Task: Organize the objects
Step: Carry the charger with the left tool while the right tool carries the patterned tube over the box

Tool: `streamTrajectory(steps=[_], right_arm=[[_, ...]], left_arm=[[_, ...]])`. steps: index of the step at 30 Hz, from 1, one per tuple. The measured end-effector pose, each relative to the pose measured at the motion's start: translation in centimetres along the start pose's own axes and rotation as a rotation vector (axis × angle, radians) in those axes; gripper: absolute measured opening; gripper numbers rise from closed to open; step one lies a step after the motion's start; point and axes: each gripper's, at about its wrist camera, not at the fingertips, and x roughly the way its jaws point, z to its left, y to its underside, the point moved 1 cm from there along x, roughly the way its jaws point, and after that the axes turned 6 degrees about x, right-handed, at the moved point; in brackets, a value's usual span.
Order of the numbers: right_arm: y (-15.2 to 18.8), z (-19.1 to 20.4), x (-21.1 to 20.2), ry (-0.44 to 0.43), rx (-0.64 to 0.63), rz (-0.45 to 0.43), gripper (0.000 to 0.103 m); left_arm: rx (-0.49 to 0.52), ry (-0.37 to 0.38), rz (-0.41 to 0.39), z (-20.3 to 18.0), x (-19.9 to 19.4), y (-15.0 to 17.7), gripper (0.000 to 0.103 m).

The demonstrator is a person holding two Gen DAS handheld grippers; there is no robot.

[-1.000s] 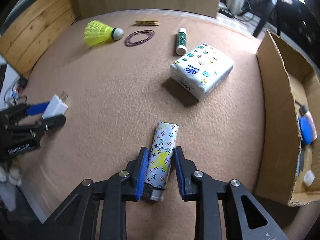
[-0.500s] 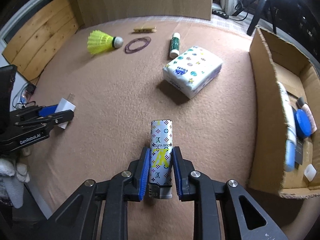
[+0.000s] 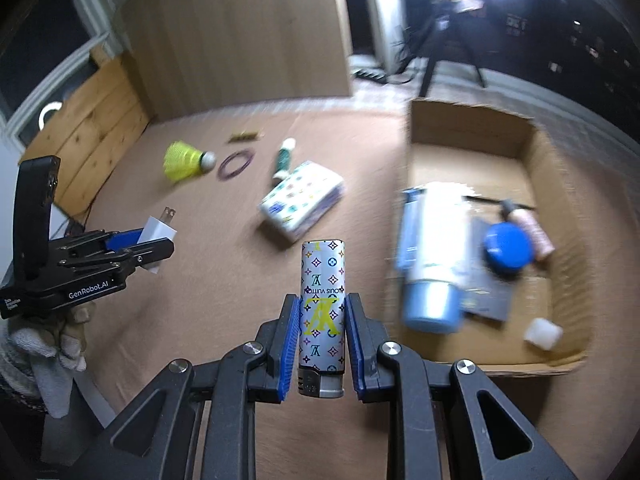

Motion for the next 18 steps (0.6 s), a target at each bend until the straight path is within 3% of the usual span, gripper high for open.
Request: streamTrajectory(steps=[10,18], right_arm=[[-0.9,-6.9,-2.1,0.056,0.083,-0.035,0.021],[-1.0,-9.9,-1.4,0.051,0.109,-0.011,0.021]], left_arm=[[0.112,0.075,-0.056,-8.4,2.0,-7.0,0.038],[0.176,0.128,-0.042,-14.3,5.4,-10.8,0.038]])
